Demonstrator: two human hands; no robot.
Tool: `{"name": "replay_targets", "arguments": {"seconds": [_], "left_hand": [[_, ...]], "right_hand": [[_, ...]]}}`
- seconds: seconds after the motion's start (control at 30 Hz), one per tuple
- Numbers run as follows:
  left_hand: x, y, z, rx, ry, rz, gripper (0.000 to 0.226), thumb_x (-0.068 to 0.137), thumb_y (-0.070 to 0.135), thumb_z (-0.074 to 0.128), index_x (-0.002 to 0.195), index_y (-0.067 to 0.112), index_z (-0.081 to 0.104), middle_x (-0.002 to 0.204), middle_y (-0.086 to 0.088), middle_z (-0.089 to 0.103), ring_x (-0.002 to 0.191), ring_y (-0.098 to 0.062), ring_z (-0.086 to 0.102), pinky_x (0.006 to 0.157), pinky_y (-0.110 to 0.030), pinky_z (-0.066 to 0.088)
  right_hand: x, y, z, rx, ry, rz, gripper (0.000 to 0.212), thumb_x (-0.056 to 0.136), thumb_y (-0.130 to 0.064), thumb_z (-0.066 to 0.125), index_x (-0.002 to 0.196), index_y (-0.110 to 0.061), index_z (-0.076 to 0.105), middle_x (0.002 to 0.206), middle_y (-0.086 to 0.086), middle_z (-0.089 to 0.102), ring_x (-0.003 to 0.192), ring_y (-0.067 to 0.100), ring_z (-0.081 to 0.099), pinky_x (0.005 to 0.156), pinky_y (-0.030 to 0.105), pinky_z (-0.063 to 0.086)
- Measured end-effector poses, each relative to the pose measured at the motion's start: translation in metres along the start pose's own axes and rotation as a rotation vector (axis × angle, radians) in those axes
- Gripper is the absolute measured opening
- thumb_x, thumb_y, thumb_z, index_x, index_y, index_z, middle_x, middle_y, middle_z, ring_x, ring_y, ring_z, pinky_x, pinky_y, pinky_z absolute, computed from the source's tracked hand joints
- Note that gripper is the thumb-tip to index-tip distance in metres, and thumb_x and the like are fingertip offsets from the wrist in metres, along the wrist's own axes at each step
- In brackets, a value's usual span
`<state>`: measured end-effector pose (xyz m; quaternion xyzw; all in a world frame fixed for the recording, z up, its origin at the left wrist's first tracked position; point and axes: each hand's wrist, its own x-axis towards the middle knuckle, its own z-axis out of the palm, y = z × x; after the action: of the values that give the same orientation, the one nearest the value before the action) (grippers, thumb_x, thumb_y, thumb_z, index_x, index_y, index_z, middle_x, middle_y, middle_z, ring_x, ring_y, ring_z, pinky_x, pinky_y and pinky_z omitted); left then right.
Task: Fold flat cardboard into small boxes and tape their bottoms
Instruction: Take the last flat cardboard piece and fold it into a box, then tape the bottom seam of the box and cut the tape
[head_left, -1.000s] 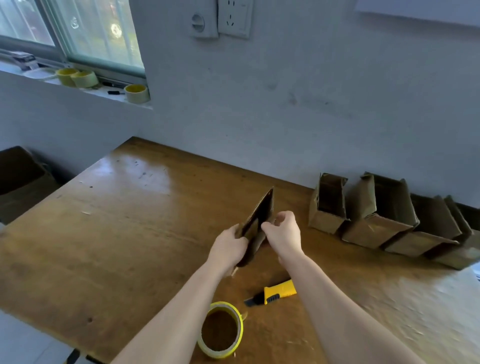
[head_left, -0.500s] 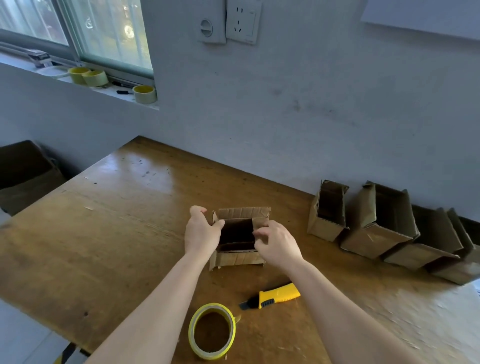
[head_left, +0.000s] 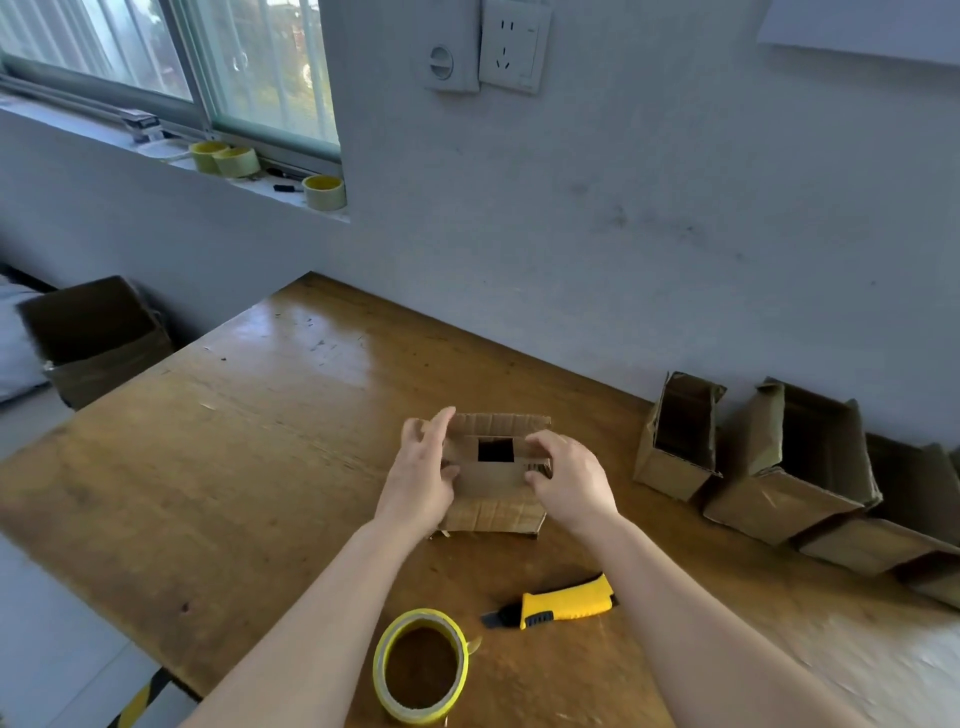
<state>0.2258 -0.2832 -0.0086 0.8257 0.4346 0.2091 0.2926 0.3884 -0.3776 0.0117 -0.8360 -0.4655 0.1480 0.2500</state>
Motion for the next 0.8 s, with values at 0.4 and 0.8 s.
{"name": "replay_targets", "arguments": {"seconds": [0.4,0.8], "left_hand": [[0.015,-0.015,0.001,0.148,-0.011,0.066,0.027,0.093,0.023,0.059,0.119,0.020,0.067,0.129,0.007,0.055,0.119,-0.015,0.044,0.101,-0.030,0.038],[-0.042,-0.040,0.014,0.210,-0.728,-0.274,0.027,0.078,0.019,0.061,0.104,0.024,0.062,0.108,0.002,0.059,0.095,-0.015,0.056,0.079,-0.029,0.049]], "right_hand": [[0.004,-0.008,0.017,-0.292,-0.043,-0.195,0.040,0.099,-0.014,0.047,0.139,-0.022,0.053,0.151,-0.001,0.043,0.142,0.016,0.032,0.118,0.032,0.021],[-0.004,-0.010,0.030,-0.245,0.011,-0.206,0.038,0.104,-0.021,0.040,0.140,-0.015,0.050,0.154,0.002,0.038,0.145,0.012,0.027,0.114,0.022,0.025]]}}
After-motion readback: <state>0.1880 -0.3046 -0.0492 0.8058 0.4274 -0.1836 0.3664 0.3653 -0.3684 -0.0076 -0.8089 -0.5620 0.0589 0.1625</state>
